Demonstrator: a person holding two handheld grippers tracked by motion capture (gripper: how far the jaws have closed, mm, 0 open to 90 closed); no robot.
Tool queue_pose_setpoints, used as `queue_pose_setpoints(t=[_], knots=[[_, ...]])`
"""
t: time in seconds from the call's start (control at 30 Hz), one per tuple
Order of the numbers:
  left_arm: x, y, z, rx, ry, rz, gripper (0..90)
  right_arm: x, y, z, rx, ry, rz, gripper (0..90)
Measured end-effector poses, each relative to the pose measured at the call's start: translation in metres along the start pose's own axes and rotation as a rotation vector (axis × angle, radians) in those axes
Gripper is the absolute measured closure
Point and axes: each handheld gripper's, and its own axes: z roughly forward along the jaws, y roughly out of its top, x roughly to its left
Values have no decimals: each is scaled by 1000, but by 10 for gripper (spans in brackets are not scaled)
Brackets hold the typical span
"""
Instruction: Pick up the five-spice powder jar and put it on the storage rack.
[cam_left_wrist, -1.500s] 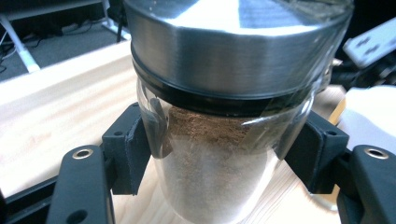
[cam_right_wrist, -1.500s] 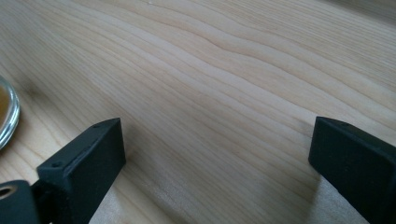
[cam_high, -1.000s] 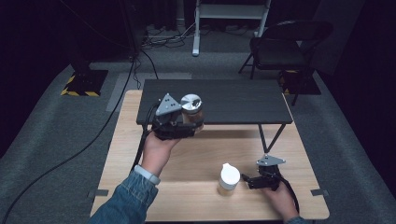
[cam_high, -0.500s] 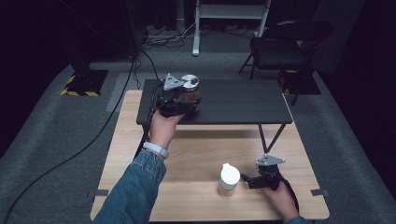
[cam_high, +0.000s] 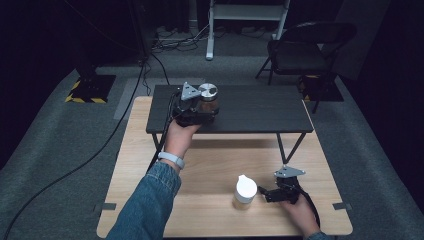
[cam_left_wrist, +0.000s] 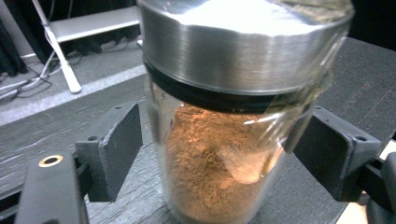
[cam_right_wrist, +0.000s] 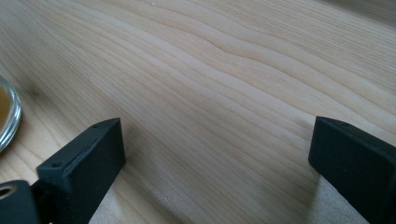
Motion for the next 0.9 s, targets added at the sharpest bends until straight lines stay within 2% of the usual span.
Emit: queue_pose_setpoints(t=[0.13,0.23,0.37,0.4,0.43,0.47,0.53,0.6,0.63,0.7,0.8,0.9], knots=[[-2,-9,-10,-37,28,-9,106,0,0,0,0,-1,1,34],[-1,-14,-19,-57,17,-5,96,0,0,0,-1,0,2,33],[-4,-33,-43,-79,15,10,98,0,0,0,0,1,4,34],[-6,-40,-47,-85,20,18,98,0,0,0,0,1,4,34],[-6,-40,-47,-85,20,18,98,0,0,0,0,1,4,34],[-9,-53,-56,-96,23,35,98,0,0,0,1,1,2,34],[-11,-64,-62,-98,15,45,98,0,0,0,1,1,3,34],[-9,-81,-69,-110,-31,45,98,1,0,0,1,0,2,33],[-9,-81,-69,-110,-31,45,98,1,0,0,1,-1,3,34],[-15,-101,-75,-101,-48,77,98,1,0,0,1,-1,3,34],[-19,-123,-75,-86,-63,76,98,1,0,0,1,-1,3,33],[-20,-142,-71,-56,-71,56,99,1,0,0,0,-1,4,34]])
